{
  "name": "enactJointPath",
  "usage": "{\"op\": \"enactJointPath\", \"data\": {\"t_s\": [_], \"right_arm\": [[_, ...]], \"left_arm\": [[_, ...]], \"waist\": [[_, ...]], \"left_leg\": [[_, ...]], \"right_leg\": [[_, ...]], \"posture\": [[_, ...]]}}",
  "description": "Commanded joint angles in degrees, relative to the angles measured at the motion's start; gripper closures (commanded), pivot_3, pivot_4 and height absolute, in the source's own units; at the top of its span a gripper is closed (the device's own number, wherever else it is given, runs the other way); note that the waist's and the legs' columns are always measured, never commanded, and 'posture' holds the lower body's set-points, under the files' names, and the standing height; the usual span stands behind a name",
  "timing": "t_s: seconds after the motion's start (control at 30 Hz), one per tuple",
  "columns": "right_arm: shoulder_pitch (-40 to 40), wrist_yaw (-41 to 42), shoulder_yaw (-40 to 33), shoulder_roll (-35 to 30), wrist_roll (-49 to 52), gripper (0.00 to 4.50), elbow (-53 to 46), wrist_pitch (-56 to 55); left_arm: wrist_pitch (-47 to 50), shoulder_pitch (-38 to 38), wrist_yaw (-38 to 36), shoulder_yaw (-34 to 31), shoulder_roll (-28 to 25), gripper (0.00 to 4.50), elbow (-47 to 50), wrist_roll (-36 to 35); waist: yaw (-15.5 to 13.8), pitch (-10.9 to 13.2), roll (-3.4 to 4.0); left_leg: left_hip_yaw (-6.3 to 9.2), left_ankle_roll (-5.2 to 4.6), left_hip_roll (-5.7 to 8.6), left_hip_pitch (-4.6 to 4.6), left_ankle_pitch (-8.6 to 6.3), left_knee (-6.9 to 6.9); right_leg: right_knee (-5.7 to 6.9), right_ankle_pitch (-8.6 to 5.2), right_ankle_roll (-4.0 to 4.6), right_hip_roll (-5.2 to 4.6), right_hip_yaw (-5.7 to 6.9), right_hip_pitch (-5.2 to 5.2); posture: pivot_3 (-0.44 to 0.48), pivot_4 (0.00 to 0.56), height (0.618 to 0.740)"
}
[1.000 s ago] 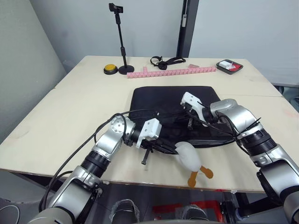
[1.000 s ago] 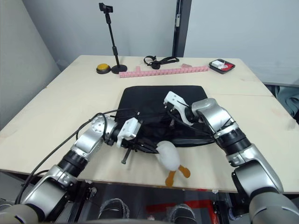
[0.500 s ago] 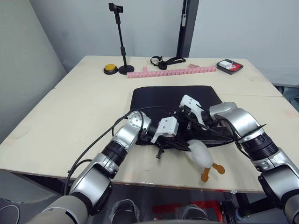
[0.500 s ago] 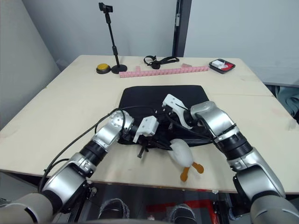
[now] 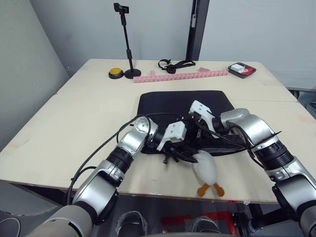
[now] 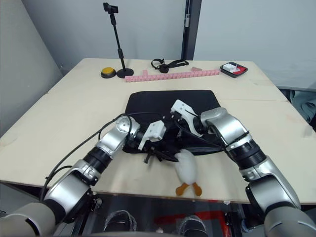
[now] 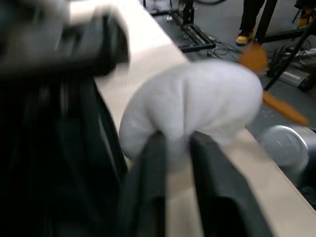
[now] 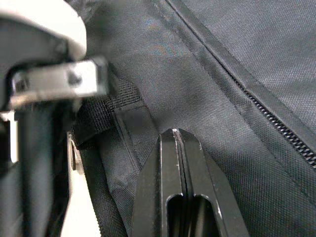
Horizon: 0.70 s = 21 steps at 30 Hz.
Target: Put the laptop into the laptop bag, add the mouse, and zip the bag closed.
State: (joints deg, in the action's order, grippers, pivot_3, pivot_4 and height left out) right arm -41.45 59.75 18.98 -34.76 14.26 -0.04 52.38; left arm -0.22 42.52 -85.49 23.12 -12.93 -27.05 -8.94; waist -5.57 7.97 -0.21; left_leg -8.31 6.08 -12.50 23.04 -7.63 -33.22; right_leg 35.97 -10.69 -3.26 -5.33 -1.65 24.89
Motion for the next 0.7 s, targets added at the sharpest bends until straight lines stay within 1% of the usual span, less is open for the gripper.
{"op": "enactJointPath", "data": {"t_s": [0.03,0.07,0.1,0.33,0.53,0.57,0.7], "right_arm": [[0.0,0.1,0.2,0.0,0.1,4.50,0.8,-0.2],[-0.1,0.1,0.2,0.1,0.1,4.50,0.9,-0.3],[-0.1,0.2,0.2,0.0,0.1,4.50,0.9,-0.3],[-0.3,0.7,-0.3,-0.5,0.2,4.50,0.9,-0.9],[-0.8,1.4,-5.6,-1.6,4.5,4.50,-2.2,0.6],[-0.3,2.2,-7.0,-2.4,6.0,4.50,-4.0,1.1],[1.4,3.9,-17.4,-7.3,15.3,4.50,-13.2,7.1]], "left_arm": [[-1.6,-1.2,1.1,-1.9,-0.8,1.83,4.1,-1.1],[-1.4,-1.7,1.0,-2.1,-1.6,1.44,5.1,-1.3],[-0.7,-2.4,0.6,-2.8,-2.5,1.14,6.8,-2.3],[10.2,-5.7,0.4,-8.2,-8.5,1.14,19.4,-11.1],[15.2,-8.1,0.6,-13.7,-15.0,1.14,26.7,-17.0],[15.7,-8.4,0.9,-14.8,-16.2,1.14,27.2,-17.6],[17.7,-8.8,0.4,-20.2,-22.1,1.14,28.4,-20.7]], "waist": [[0.0,0.0,0.00],[0.0,0.0,0.00],[0.0,0.0,0.00],[0.2,0.0,0.02],[0.3,0.0,0.06],[0.2,0.1,0.07],[-0.1,0.2,0.07]], "left_leg": [[0.00,0.00,0.00,0.00,0.00,0.01],[0.00,0.00,0.00,0.00,0.00,0.01],[0.00,0.00,0.00,0.00,0.00,0.02],[-0.01,0.02,-0.01,0.00,-0.01,0.06],[-0.02,0.04,-0.01,0.08,-0.01,0.15],[-0.03,0.04,-0.01,0.13,-0.01,0.16],[-0.04,0.04,-0.01,0.22,-0.01,0.29]], "right_leg": [[-0.01,0.00,0.00,0.00,0.01,0.00],[-0.02,0.00,0.00,0.00,0.01,0.00],[-0.03,0.00,0.00,0.00,0.01,0.00],[-0.05,0.00,0.00,0.01,0.01,0.01],[-0.09,-0.01,-0.01,0.03,0.01,0.15],[-0.10,-0.01,-0.01,0.03,0.01,0.21],[-0.27,-0.01,-0.02,0.05,0.04,0.29]], "posture": [[0.000,0.150,0.739],[0.000,0.150,0.739],[0.000,0.150,0.739],[0.000,0.150,0.739],[0.000,0.150,0.739],[0.000,0.150,0.739],[0.000,0.150,0.739]]}}
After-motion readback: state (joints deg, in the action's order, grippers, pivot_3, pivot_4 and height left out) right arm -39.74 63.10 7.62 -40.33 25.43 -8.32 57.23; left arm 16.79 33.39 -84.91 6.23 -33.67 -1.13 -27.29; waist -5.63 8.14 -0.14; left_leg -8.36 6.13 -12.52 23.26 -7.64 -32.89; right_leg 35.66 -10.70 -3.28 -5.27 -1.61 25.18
